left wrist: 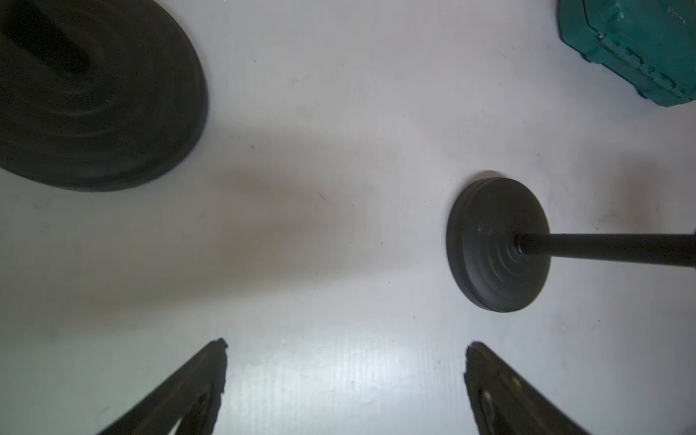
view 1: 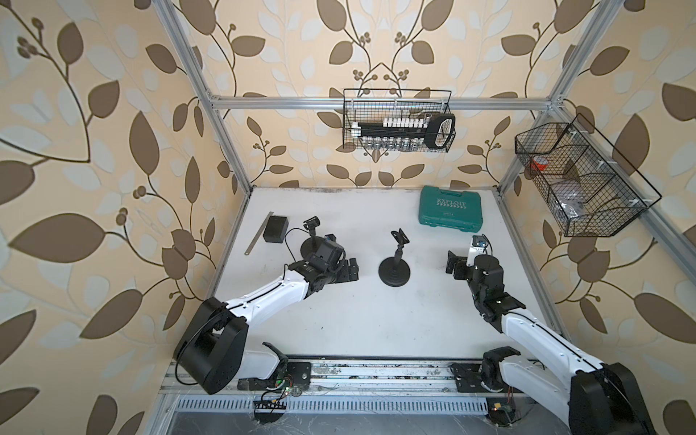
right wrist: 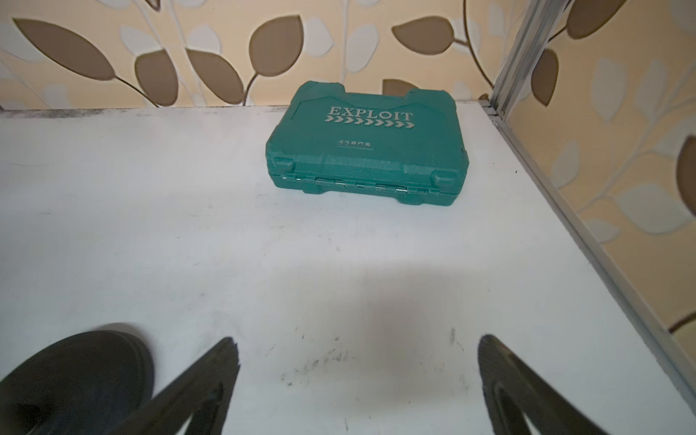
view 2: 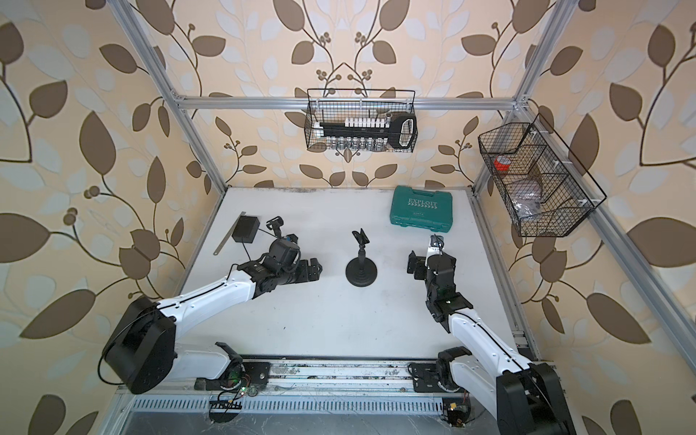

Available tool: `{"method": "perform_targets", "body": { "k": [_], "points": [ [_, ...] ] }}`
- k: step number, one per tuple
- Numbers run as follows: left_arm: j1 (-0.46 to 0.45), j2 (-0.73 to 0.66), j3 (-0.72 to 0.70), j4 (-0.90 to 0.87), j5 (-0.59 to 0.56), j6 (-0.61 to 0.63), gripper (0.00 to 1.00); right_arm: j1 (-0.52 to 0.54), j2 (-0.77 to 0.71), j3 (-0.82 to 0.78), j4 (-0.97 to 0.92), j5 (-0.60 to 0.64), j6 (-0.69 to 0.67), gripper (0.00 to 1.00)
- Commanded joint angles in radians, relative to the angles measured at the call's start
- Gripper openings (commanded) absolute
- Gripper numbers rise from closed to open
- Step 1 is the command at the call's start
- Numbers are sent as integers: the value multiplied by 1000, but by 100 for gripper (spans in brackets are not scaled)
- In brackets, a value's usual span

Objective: Assemble a microphone stand
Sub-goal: Reset both arms

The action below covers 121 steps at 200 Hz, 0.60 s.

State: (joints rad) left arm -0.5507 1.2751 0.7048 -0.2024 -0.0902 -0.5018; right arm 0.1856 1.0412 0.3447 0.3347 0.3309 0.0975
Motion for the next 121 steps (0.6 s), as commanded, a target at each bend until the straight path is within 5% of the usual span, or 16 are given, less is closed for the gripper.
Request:
{"method": "perform_targets", "body": {
  "k": [1, 22, 64, 121],
  "points": [
    [-5, -98, -86, 114, -236, 170, 99, -84, 78, -33, 165, -44, -57, 99],
    [-1, -138, -129, 173, -347, 219, 99, -181, 164, -49, 284, -164, -3, 99],
    [10, -168, -125, 167, -605, 273, 99, -215, 255, -20, 375, -237, -38, 99],
    [165, -119, -246, 452, -539, 443, 99, -224, 465, -11, 562, -315, -47, 99]
  ]
}}
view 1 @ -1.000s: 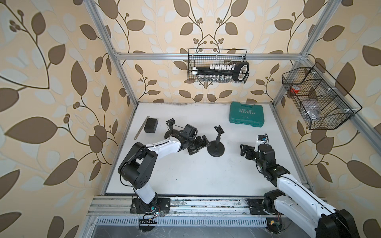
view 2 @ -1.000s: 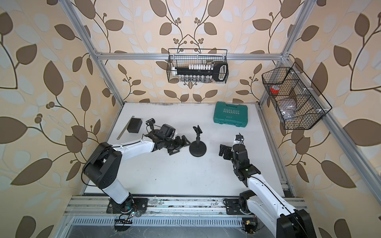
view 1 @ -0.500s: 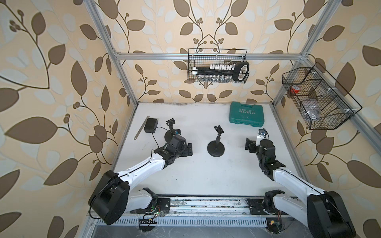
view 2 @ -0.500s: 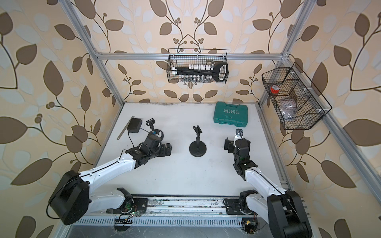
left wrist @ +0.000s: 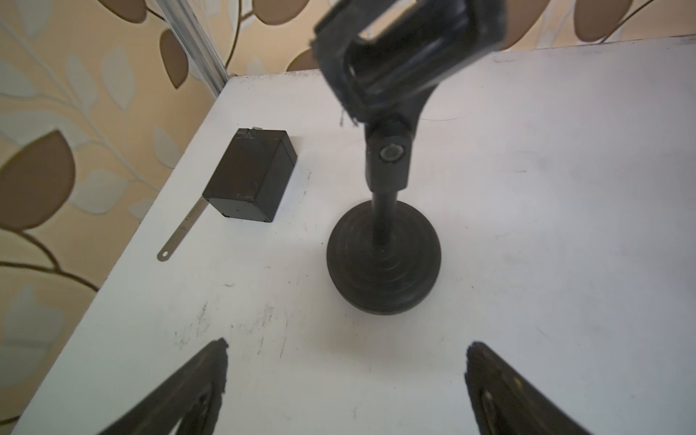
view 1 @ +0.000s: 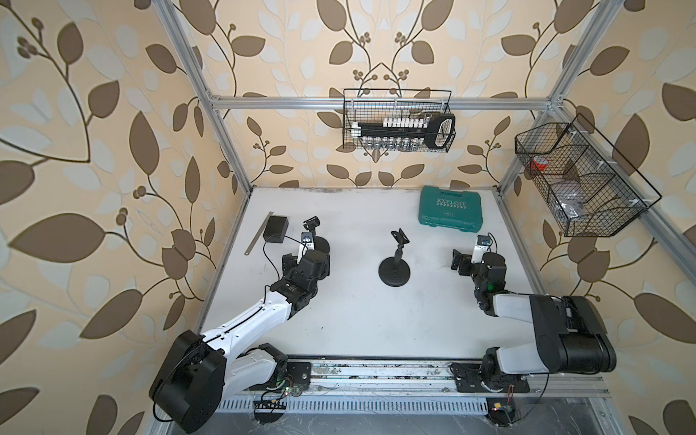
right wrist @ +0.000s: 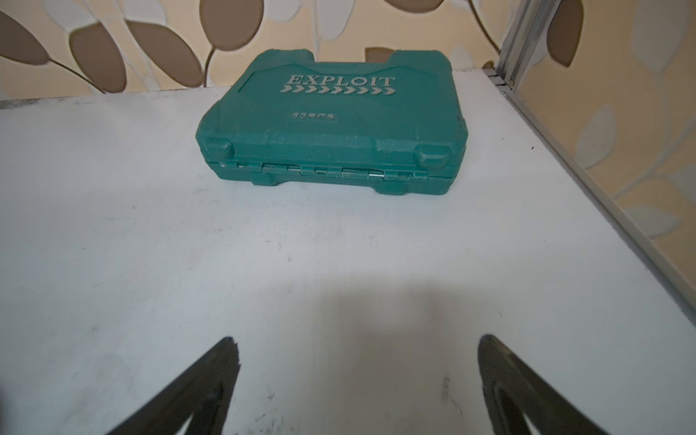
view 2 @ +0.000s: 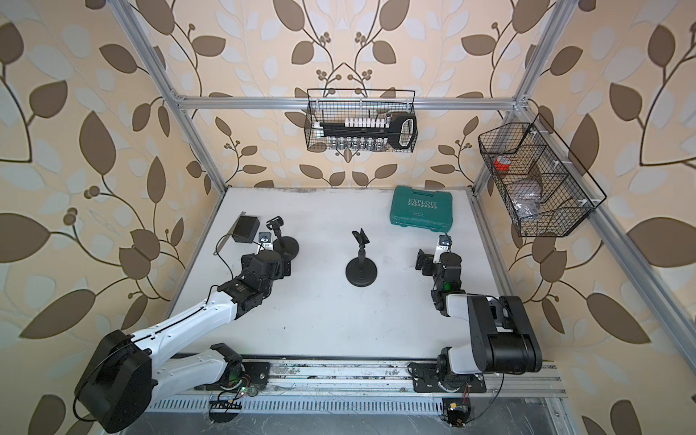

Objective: Assemble a microphone stand
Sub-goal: Reset both arms

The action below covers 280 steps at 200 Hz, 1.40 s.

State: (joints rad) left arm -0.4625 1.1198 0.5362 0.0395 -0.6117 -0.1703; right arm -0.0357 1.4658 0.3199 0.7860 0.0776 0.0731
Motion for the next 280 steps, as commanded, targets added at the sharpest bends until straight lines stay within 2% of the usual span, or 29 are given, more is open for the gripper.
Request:
{"method": "perform_targets", "body": {
  "k": [1, 23, 33, 51, 76, 100, 120, 133, 143, 154, 159, 280],
  "points": [
    [82, 39, -83, 220, -12, 113, 99, -3, 38, 15, 110, -62, -22, 99],
    [167, 94, -203, 485, 86, 146, 99, -3, 35, 29, 73, -76, -28, 99],
    [172, 98, -197, 487, 99, 154, 99, -3, 33, 31, 62, -87, -33, 99],
    [206, 129, -240, 656, 162, 190, 99, -4, 37, 39, 52, -109, -44, 99],
    [237, 177, -226, 690, 257, 244, 99, -3, 37, 42, 47, -112, -45, 99],
    [275, 290, -229, 814, 292, 253, 99, -1, 38, 43, 44, -111, -46, 99],
    [325, 301, -190, 738, 372, 224, 99, -1, 38, 44, 43, -110, -47, 99],
    [371, 351, -204, 778, 457, 201, 99, -2, 38, 47, 40, -112, -47, 99],
    [382, 400, -191, 830, 478, 210, 99, 2, 40, 53, 26, -114, -55, 99],
    [418, 373, -148, 692, 537, 181, 99, 12, 41, 56, 21, -100, -60, 99],
    [430, 382, -145, 696, 558, 175, 99, 14, 40, 56, 20, -97, -59, 99],
    [442, 379, -143, 689, 575, 172, 99, 24, 40, 61, 13, -82, -68, 100]
  ]
}}
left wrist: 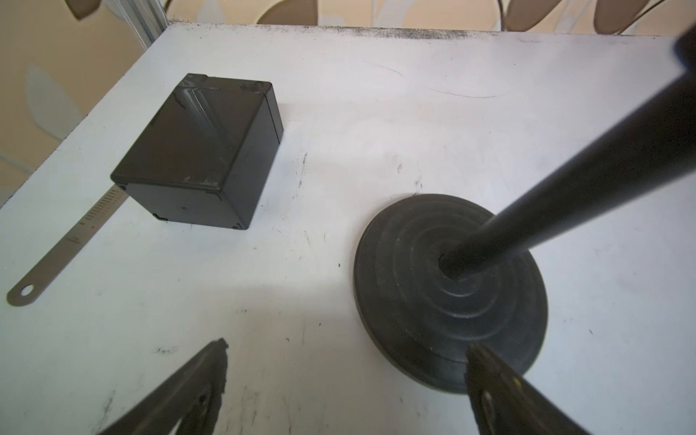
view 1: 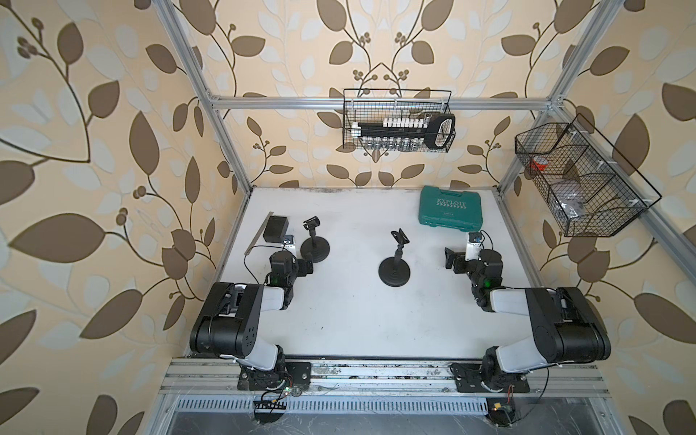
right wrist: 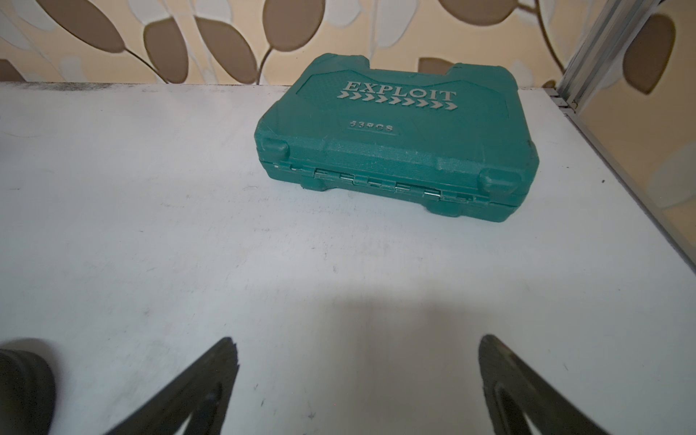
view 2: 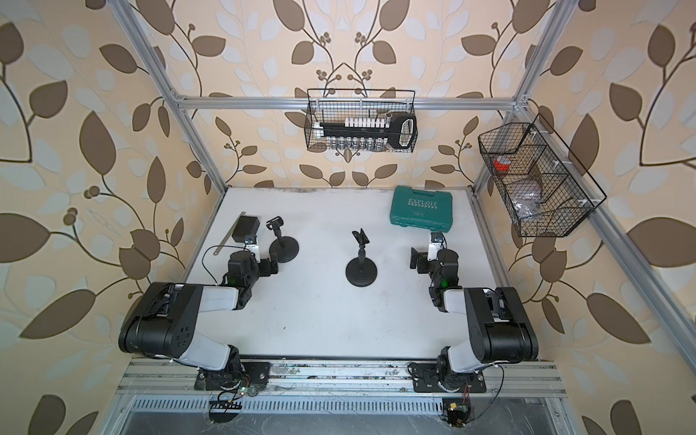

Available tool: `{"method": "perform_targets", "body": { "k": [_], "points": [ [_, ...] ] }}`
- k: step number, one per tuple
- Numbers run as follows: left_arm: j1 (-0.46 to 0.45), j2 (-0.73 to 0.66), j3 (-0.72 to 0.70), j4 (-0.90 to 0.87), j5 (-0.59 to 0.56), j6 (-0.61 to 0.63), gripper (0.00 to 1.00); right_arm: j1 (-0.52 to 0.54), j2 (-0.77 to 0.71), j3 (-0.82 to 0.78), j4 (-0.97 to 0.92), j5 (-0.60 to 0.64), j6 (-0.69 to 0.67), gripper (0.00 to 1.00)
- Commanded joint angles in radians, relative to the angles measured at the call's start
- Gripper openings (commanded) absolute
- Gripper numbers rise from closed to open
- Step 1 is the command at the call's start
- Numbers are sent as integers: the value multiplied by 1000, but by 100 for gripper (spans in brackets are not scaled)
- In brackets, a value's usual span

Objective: Assemble a microphone stand
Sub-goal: Reset both arms

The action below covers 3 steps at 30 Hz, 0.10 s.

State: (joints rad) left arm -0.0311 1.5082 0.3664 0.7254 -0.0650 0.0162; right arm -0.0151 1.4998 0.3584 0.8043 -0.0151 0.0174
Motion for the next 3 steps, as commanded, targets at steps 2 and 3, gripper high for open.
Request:
{"method": "perform_targets", "body": {
  "k": [2, 3],
  "points": [
    [10, -12, 25, 4, 27, -15, 99, 3, 6, 22, -5, 11, -13, 100],
    [10, -13, 23, 6, 27, -15, 99, 4, 6, 22, -5, 12, -12, 100]
  ]
}}
